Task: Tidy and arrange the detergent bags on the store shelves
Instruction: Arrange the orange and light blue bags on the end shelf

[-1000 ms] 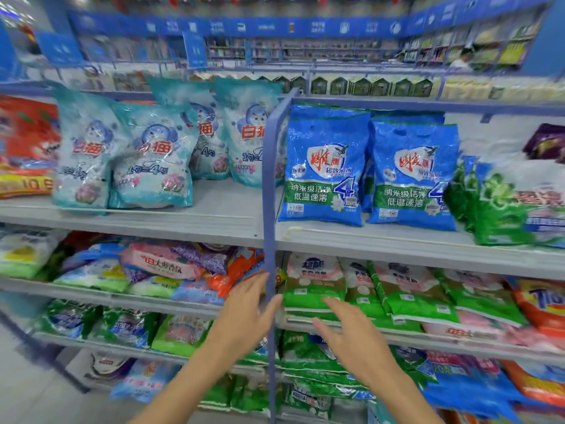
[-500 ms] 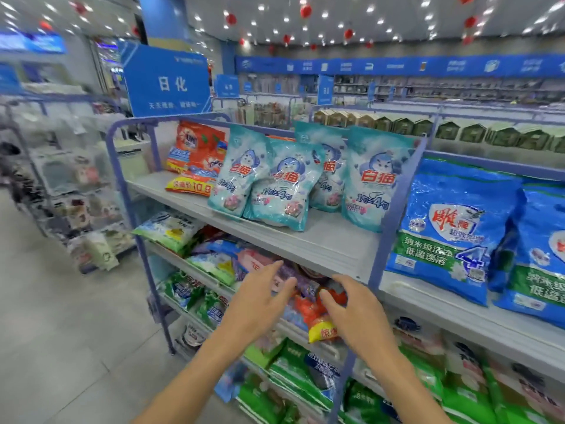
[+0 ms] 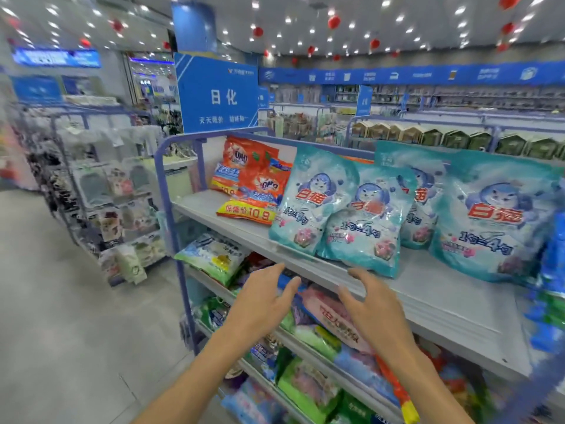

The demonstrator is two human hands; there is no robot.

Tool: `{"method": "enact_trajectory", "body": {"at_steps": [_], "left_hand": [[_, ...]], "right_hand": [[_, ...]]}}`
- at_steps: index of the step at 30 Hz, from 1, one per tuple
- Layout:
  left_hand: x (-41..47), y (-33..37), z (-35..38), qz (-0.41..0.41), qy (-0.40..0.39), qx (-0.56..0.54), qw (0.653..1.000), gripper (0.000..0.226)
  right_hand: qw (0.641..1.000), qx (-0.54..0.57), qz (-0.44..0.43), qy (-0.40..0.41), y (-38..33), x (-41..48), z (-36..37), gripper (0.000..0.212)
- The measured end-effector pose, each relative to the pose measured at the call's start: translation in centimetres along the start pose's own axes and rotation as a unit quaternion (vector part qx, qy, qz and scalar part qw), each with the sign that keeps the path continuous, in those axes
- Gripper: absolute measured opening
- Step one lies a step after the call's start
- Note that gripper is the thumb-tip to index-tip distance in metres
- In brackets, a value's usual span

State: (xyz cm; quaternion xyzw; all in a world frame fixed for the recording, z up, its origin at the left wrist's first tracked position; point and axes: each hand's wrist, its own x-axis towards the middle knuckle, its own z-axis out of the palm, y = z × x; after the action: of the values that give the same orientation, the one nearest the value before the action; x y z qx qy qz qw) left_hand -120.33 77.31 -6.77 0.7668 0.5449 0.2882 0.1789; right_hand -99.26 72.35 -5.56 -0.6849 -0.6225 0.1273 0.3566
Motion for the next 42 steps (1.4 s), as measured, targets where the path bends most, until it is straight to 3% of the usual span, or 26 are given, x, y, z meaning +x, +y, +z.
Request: {"method": "enact_trajectory", "body": {"at_steps": [17, 24, 27, 30, 33, 36, 38, 40, 42], "left_hand": [[17.5, -14.3, -7.7, -0.004, 0.035, 0.031, 0.999, 0.064], [27.3, -20.1, -9.9, 0.006, 0.03, 0.031, 0.999, 0.045], [31.1, -22.3, -10.1, -0.04, 0.009, 0.012, 0.999, 0.051], [34.9, -24.2, -9.6, -0.074, -0.029, -0.04, 0.996, 0.065], [38.8, -25.0, -8.8, -0.116, -0.069, -0.11, 0.985, 0.051], [42.0, -24.6, -8.3, -0.212, -0.121, -0.312, 0.918, 0.03], [44.0, -25.0, -8.0, -0.224, -0.146, -0.372, 0.889, 0.026], [45.9, -26.2, -7.2, -0.207, -0.175, -0.385, 0.882, 0.06], [47.6, -28.1, -5.6, -0.207, -0.191, -0.409, 0.868, 0.086]], "right_hand": [[0.998, 0.035, -0.051, -0.013, -10.7, 18.3, 12.8, 0.052], [0.999, 0.017, 0.013, -0.05, -13.6, 28.8, 18.8, 0.057], [0.996, 0.013, 0.075, -0.046, -13.7, 32.3, 20.8, 0.061], [0.99, -0.001, 0.132, -0.056, -13.7, 34.3, 21.8, 0.082], [0.982, -0.025, 0.182, -0.049, -13.8, 35.6, 22.8, 0.095], [0.973, -0.029, 0.227, -0.023, -13.5, 36.9, 23.8, 0.098], [0.964, -0.001, 0.265, -0.016, -13.3, 37.9, 23.9, 0.1], [0.953, 0.051, 0.298, 0.0, -13.7, 38.7, 23.8, 0.086], [0.944, 0.135, 0.299, 0.041, -13.7, 39.3, 23.9, 0.042]]}}
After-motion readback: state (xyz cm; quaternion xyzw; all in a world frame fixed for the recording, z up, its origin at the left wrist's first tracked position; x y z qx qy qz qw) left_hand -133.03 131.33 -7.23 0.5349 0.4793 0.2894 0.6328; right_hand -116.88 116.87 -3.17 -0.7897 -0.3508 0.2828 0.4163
